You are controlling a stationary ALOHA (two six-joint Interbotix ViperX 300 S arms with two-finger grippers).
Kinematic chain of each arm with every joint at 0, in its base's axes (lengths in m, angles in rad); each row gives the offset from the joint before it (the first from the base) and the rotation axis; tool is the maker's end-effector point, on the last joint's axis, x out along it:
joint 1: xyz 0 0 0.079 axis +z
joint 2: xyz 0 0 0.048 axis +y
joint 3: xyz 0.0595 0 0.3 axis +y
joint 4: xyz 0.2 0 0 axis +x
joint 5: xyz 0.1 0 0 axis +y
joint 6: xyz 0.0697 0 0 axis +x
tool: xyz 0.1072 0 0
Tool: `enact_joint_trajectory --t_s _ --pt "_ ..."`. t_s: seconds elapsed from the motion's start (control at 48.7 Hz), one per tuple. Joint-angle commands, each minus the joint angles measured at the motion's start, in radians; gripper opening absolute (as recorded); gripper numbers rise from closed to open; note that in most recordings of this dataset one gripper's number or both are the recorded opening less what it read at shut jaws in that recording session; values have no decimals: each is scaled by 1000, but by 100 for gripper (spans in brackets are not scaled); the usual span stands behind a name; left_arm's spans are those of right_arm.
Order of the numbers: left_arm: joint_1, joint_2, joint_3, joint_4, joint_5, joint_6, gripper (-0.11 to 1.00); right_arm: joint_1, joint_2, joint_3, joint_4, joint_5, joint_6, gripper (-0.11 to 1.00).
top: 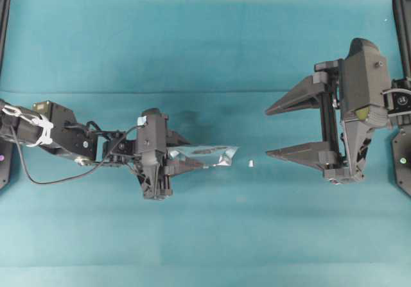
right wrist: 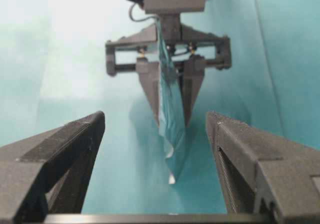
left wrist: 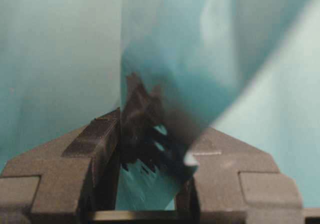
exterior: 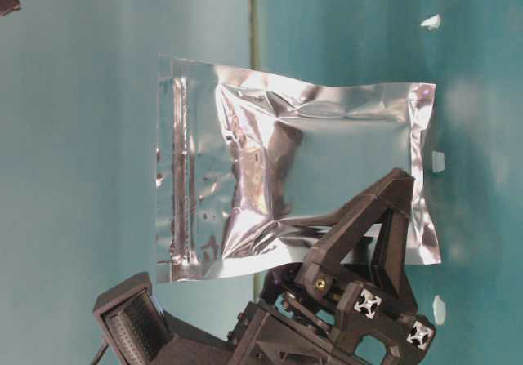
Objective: Hand over the silver zip bag and make it stand upright.
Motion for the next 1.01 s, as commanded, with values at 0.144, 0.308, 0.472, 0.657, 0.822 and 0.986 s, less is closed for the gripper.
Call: enact_joint_trajectory --t_s 0.144,0.308,0.472,0.657,0.822,0.986 --pt "-12 0 -5 3 6 -2 24 3 -8 -5 2 -11 8 91" --pt "-14 0 -6 3 6 -2 24 3 -8 -5 2 -15 8 91" --pt "-14 0 -8 3 6 -2 24 3 -8 -2 2 -18 8 91" --pt "-15 0 -6 2 8 -2 24 3 -9 2 2 -18 8 91" --pt "-17 0 -8 2 8 -2 24 2 -11 5 2 -18 8 91" --pt "-17 0 -9 2 8 -2 24 2 -12 5 2 -18 8 91"
